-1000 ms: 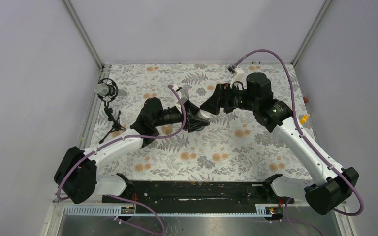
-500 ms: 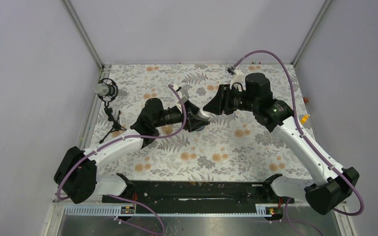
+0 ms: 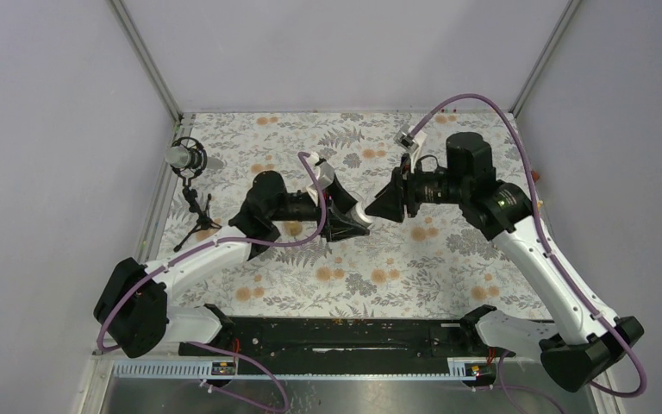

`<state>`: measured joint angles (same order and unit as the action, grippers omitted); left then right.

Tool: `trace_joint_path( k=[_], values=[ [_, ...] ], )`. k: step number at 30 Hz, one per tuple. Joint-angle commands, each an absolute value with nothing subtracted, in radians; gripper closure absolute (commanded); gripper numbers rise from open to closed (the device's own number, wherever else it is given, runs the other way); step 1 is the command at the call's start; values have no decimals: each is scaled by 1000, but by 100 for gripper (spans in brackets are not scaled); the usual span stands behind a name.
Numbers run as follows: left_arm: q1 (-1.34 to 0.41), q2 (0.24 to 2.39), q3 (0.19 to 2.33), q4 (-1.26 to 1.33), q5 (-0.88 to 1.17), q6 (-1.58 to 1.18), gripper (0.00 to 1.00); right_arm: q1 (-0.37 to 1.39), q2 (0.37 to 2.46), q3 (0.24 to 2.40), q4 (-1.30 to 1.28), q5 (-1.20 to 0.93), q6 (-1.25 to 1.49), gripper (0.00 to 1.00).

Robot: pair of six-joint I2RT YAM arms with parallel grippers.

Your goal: Sort the pills into containers

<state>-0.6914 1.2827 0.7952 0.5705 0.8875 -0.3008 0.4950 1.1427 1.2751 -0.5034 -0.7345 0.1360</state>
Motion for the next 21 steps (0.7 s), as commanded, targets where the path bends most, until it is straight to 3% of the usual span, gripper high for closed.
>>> trace_joint_path(
  k=[1, 9, 13, 14, 15, 17, 18, 21],
  values=[
    [-675, 1271, 809, 576, 1006, -347, 100, 471, 1041, 1264, -398, -793, 9, 72],
    [-675, 1288, 806, 615, 1109, -375, 100, 472, 1013, 1249, -372, -866, -182, 77],
    [-675, 1291, 799, 662, 1109, -412, 100, 472, 1030, 1281, -412, -834, -222, 74],
    [-675, 1291, 795, 666, 1091, -413, 100, 471, 1040, 1288, -407, -801, -182, 69],
    [-675, 1290, 793, 668, 1074, -413, 100, 472, 1053, 1294, -404, -772, -145, 51],
    [-675, 1292, 793, 669, 1013, -411, 100, 472, 1075, 1293, -387, -695, -52, 5],
    [-674, 1292, 794, 668, 978, -409, 100, 472, 1086, 1288, -385, -673, -13, 1],
    [-674, 1291, 799, 652, 886, -395, 100, 474, 1088, 1229, -294, -616, 218, 1]
  ],
)
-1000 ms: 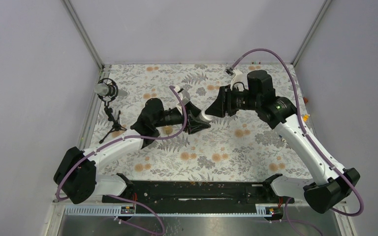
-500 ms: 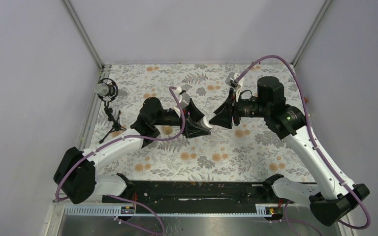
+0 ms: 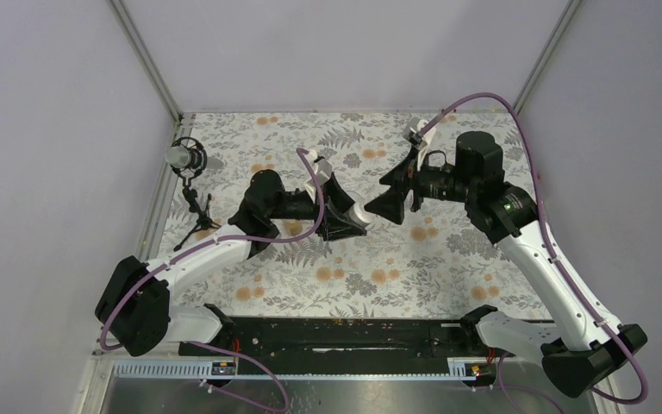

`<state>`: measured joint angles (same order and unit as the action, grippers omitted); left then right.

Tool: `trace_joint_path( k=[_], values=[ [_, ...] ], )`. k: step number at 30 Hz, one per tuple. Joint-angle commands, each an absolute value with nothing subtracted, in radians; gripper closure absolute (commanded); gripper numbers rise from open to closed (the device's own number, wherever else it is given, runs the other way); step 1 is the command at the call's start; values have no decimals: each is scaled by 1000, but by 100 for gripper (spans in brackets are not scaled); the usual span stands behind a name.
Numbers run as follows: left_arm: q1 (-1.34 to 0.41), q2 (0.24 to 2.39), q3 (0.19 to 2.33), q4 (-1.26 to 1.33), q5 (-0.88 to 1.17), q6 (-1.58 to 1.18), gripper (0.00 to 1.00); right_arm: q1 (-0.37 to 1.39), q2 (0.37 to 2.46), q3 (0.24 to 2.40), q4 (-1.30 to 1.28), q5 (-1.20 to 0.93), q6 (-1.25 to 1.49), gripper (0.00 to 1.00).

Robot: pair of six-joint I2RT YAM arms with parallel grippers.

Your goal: Sort the pills into containers

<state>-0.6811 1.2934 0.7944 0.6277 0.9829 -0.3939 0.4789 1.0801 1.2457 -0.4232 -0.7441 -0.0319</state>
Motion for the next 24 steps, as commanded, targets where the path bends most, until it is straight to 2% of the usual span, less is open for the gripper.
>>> trace_joint_path(
  k=[1, 7, 9, 16, 20, 24],
  values=[
    [-674, 1289, 797, 650, 861, -392, 100, 476, 1081, 1199, -254, -594, 296, 1],
    [-674, 1287, 793, 643, 786, -380, 100, 531, 1103, 1161, -243, -398, 500, 2],
    [-674, 1287, 793, 637, 769, -380, 100, 531, 1126, 1173, -252, -407, 526, 12],
    [-674, 1288, 791, 601, 725, -374, 100, 532, 1129, 1196, -263, -460, 564, 59],
    [-673, 1281, 796, 558, 728, -358, 100, 531, 1119, 1241, -308, -494, 518, 75],
    [-670, 1264, 789, 533, 774, -341, 100, 517, 1106, 1251, -312, -532, 378, 77]
  ],
)
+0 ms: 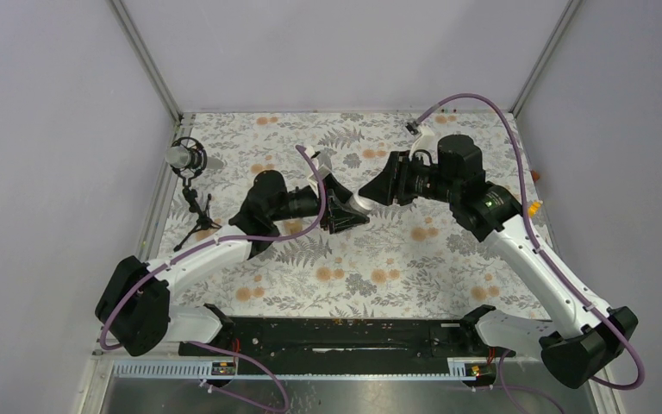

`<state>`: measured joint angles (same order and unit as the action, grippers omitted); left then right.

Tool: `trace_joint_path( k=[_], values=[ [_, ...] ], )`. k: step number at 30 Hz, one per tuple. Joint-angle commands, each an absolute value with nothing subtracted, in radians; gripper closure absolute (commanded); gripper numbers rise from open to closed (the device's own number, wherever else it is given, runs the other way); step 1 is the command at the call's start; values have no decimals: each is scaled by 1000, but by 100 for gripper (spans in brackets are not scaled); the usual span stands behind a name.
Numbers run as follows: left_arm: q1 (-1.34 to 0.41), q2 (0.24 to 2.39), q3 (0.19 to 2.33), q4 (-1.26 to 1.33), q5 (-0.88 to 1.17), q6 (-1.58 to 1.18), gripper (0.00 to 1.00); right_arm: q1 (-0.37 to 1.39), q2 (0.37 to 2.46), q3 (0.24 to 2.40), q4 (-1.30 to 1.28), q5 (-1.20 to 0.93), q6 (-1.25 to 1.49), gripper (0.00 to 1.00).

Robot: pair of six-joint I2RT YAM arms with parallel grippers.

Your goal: Sort the pills into containers

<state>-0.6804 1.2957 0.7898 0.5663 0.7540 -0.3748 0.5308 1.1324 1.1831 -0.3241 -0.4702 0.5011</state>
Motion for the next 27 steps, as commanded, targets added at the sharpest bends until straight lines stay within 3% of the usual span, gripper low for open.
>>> trace_joint_path(
  k=[1, 4, 9, 19, 27],
  values=[
    [-668, 1260, 784, 532, 793, -341, 100, 515, 1097, 1238, -291, -574, 336, 77],
    [-664, 1256, 782, 532, 874, -349, 100, 513, 1051, 1182, -211, -681, 189, 77],
    [-664, 1260, 778, 563, 962, -377, 100, 506, 1005, 1155, -185, -670, 36, 77],
    [-664, 1242, 755, 595, 1023, -342, 100, 489, 1038, 1183, -168, -816, 47, 77],
    [-665, 1265, 775, 725, 1127, -394, 100, 488, 1127, 1255, -315, -972, -36, 84]
  ],
)
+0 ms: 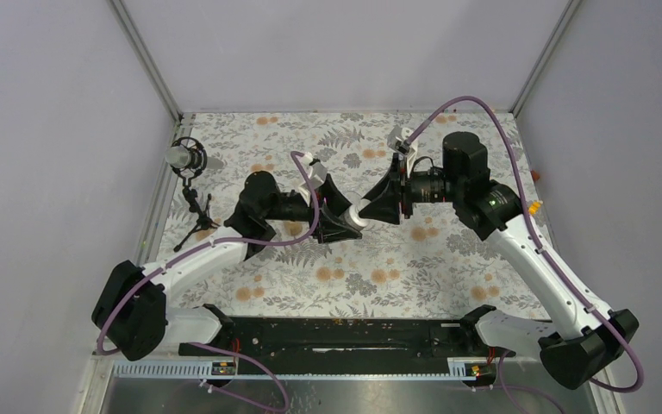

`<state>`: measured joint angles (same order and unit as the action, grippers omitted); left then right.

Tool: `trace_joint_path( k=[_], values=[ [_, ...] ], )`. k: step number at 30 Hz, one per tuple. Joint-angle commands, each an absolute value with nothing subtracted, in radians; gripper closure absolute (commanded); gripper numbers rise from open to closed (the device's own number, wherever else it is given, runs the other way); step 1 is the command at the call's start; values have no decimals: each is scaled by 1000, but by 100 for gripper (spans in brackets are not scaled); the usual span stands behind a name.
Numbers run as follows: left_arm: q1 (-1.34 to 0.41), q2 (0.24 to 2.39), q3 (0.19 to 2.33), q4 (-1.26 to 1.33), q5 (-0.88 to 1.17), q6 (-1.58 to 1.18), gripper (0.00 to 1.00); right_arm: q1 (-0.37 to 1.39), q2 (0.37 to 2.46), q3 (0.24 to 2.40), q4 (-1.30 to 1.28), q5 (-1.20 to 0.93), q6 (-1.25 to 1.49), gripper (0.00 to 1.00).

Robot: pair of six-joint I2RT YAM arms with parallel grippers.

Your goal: Sort the pills into containers

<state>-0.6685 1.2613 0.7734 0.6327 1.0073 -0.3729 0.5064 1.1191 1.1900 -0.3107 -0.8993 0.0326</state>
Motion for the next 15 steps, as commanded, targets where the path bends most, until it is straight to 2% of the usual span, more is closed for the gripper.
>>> trace_joint_path(
  k=[1, 5, 15],
  values=[
    [-665, 1269, 779, 721, 1136, -389, 100, 487, 1126, 1254, -312, -970, -40, 83],
    [-665, 1274, 781, 682, 1114, -353, 100, 488, 1122, 1278, -308, -899, -9, 80],
    [-665, 1226, 735, 642, 999, -227, 100, 481, 1163, 1328, -283, -790, 318, 78]
  ],
)
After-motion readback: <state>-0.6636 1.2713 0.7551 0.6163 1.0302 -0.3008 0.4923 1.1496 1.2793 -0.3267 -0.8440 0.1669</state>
